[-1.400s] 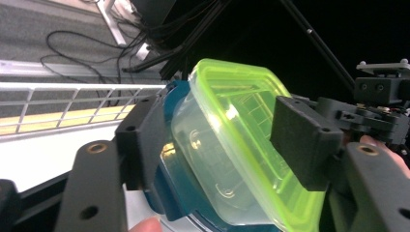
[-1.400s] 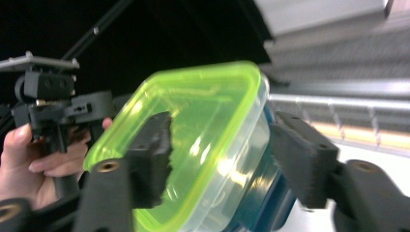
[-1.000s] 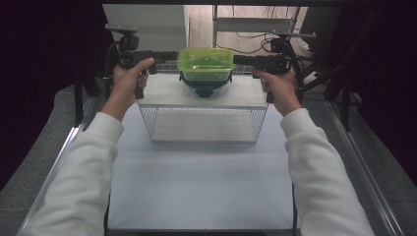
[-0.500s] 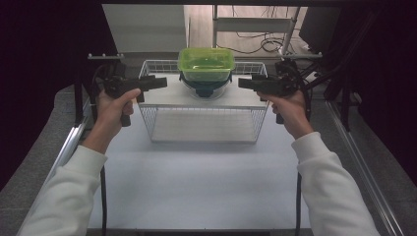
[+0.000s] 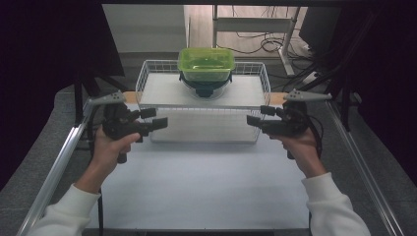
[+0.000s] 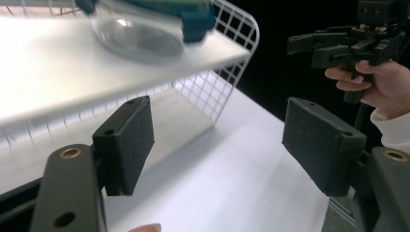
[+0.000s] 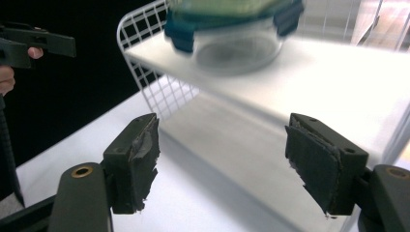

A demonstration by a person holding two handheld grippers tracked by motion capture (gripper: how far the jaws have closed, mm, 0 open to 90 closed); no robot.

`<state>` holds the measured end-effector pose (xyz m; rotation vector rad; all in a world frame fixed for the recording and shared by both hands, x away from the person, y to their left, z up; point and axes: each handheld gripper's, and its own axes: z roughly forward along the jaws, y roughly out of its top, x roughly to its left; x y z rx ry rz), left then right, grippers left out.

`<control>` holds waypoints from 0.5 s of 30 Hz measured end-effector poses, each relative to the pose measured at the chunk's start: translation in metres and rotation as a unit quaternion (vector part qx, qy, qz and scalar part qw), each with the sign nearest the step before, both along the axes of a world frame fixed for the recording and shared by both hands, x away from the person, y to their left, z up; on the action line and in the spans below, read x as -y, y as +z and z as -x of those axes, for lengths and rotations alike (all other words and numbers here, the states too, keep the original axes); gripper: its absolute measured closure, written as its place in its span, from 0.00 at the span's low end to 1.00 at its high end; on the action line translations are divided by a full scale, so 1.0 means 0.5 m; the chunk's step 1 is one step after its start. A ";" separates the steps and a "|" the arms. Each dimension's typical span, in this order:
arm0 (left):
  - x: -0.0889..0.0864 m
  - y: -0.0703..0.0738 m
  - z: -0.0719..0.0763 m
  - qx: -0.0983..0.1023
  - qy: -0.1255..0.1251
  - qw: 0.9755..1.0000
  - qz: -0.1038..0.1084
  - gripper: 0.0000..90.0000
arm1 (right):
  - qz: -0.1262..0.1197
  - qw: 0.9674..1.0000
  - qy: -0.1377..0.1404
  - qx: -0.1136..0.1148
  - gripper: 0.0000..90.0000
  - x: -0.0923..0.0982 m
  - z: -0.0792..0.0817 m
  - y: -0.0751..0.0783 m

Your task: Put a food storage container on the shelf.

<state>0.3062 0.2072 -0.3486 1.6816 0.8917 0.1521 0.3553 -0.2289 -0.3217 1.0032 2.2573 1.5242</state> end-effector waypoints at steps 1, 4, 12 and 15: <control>0.001 -0.012 0.008 -0.005 -0.003 1.000 0.000 0.29 | 0.004 1.000 0.001 0.003 0.31 0.004 0.010 -0.012; 0.005 -0.055 0.027 -0.028 -0.012 1.000 0.000 0.29 | 0.016 1.000 -0.001 0.003 0.31 0.017 0.037 -0.048; 0.025 -0.168 0.060 -0.070 -0.006 0.996 -0.046 0.29 | 0.051 0.998 -0.007 -0.024 0.31 0.053 0.078 -0.148; 0.026 -0.199 0.066 -0.086 -0.003 0.995 -0.056 0.29 | 0.066 0.997 -0.009 -0.042 0.31 0.065 0.088 -0.188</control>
